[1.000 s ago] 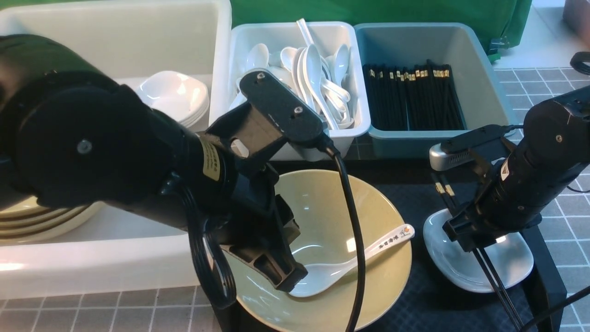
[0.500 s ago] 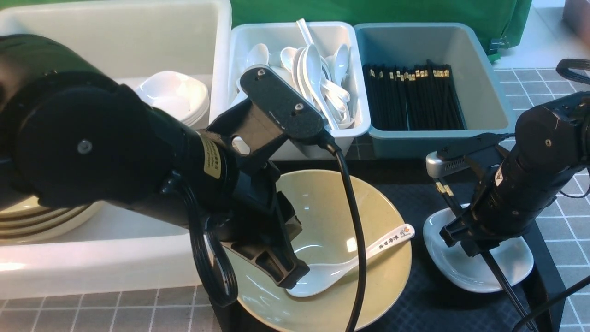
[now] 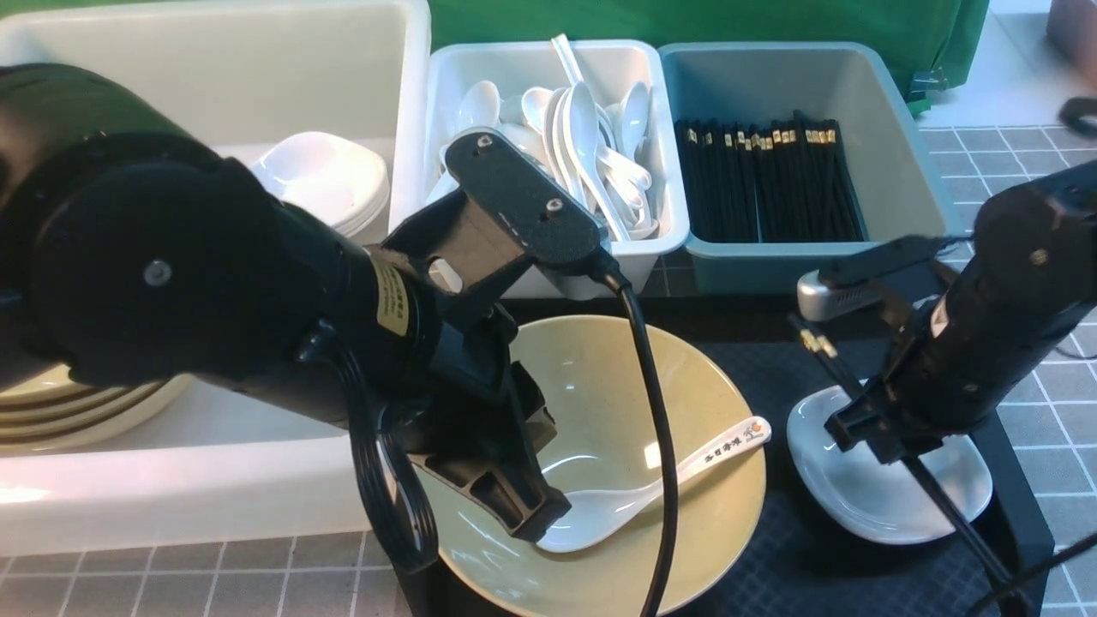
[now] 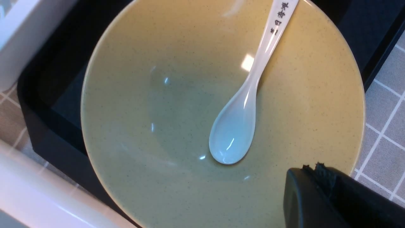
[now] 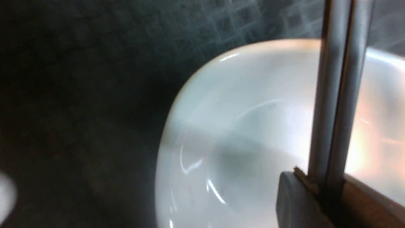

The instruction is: On grey table put chopsticks spoon bowls plates into blue grey white boxes.

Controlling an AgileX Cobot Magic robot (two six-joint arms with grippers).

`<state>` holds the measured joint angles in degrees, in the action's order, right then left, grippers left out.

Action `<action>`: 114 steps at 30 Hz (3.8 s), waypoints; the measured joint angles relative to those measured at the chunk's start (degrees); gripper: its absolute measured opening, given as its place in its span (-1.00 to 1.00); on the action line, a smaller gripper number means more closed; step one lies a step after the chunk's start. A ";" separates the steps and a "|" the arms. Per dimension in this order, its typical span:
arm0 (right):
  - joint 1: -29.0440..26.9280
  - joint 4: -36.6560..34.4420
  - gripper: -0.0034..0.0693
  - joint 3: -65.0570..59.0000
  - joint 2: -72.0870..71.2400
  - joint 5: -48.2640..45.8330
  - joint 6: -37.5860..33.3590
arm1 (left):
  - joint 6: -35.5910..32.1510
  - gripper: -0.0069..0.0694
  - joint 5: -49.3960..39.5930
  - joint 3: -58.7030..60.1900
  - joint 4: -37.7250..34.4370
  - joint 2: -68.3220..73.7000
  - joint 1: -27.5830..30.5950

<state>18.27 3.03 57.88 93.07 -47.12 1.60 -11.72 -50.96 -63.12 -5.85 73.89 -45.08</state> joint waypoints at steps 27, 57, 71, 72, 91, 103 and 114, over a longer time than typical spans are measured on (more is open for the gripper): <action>-5.70 -0.15 -0.48 48.85 19.66 6.24 7.77 | -9.31 -0.84 26.64 -12.05 -4.33 12.64 14.14; -6.00 -1.45 0.54 73.39 34.58 -23.35 -9.27 | -11.84 -0.84 17.60 -11.87 -4.38 7.84 15.27; 11.69 -2.15 0.54 36.52 5.05 -24.33 -29.55 | -7.96 -0.84 12.57 17.16 -9.14 -22.91 19.41; 11.97 -2.15 0.54 35.69 4.94 -24.33 -29.79 | -7.96 -0.84 12.69 17.76 -9.45 -23.46 19.41; 21.84 -1.88 0.54 26.05 18.99 -16.31 -49.99 | -9.29 -0.84 9.05 23.47 -16.90 -28.79 19.41; 25.07 -1.94 -0.50 26.05 19.92 -17.21 -51.17 | -10.49 -0.84 8.79 23.47 -16.90 -28.79 19.41; 23.51 -0.20 -0.49 40.89 19.80 -22.60 -46.28 | -10.54 -0.84 11.47 23.49 -17.82 -28.79 19.41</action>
<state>41.77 2.83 98.77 112.88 -69.72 -44.68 -22.27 -39.49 -39.63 -23.67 45.11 -25.66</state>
